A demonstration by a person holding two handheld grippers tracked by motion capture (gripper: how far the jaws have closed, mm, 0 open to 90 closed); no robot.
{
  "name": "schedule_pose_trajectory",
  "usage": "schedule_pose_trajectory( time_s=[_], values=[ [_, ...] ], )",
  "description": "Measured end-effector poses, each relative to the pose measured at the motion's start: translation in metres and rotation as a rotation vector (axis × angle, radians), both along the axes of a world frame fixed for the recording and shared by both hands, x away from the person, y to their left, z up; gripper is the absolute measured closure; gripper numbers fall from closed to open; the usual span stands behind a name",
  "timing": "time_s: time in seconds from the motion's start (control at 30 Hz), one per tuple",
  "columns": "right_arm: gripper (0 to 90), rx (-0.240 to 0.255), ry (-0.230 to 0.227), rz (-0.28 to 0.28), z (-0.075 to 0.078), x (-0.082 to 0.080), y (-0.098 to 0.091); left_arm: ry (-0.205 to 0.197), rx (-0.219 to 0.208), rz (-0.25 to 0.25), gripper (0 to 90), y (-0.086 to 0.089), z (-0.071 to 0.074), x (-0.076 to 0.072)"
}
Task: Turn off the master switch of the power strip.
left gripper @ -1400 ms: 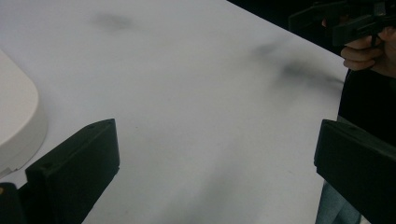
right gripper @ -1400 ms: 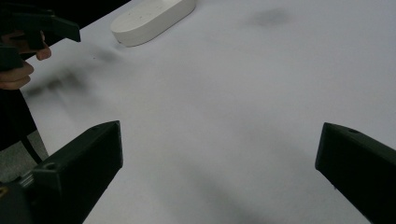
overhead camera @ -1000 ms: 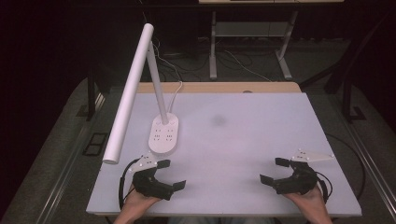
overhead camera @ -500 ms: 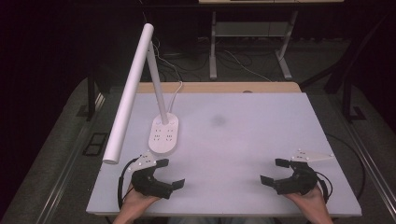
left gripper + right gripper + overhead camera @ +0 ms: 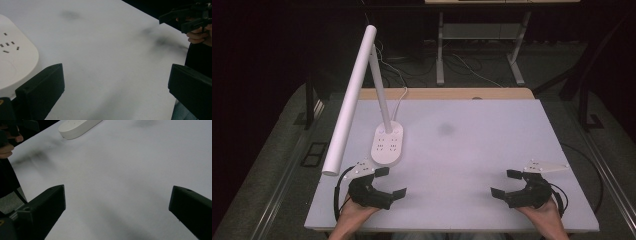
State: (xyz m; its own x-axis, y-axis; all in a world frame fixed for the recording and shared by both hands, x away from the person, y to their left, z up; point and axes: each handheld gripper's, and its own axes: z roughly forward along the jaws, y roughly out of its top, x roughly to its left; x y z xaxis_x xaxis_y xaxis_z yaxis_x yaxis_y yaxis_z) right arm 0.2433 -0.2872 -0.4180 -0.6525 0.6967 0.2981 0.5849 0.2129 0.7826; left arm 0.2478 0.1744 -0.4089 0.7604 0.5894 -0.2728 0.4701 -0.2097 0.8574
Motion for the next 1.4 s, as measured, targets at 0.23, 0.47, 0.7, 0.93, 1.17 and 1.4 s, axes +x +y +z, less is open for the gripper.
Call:
schedule_pose_trajectory(
  time_s=[0.23, 0.47, 0.7, 0.93, 1.17, 1.4],
  values=[
    [0.1, 0.0, 0.0, 0.0, 0.0, -0.001, 0.0, 0.009, 0.004, 0.005, 0.0, 0.004, 0.009, 0.004],
    [0.1, -0.004, -0.009, -0.003, 0.0, 0.0, 0.0, 0.024, 0.021, 0.007, 0.0, 0.006, 0.013, 0.009],
    [0.1, -0.005, -0.001, -0.003, 0.0, -0.001, -0.001, 0.025, 0.028, -0.002, 0.0, 0.007, 0.017, 0.014],
    [0.0, -0.005, -0.001, -0.008, 0.0, -0.001, -0.002, 0.02, 0.048, -0.003, 0.0, 0.01, 0.027, 0.022],
    [0.1, -0.009, -0.008, -0.009, -0.001, 0.0, -0.002, 0.022, 0.064, 0.004, 0.0, 0.015, 0.033, 0.029],
    [0.1, -0.01, -0.011, -0.011, -0.001, 0.0, -0.002, 0.028, 0.072, 0.013, 0.0, 0.02, 0.037, 0.037]
  ],
)
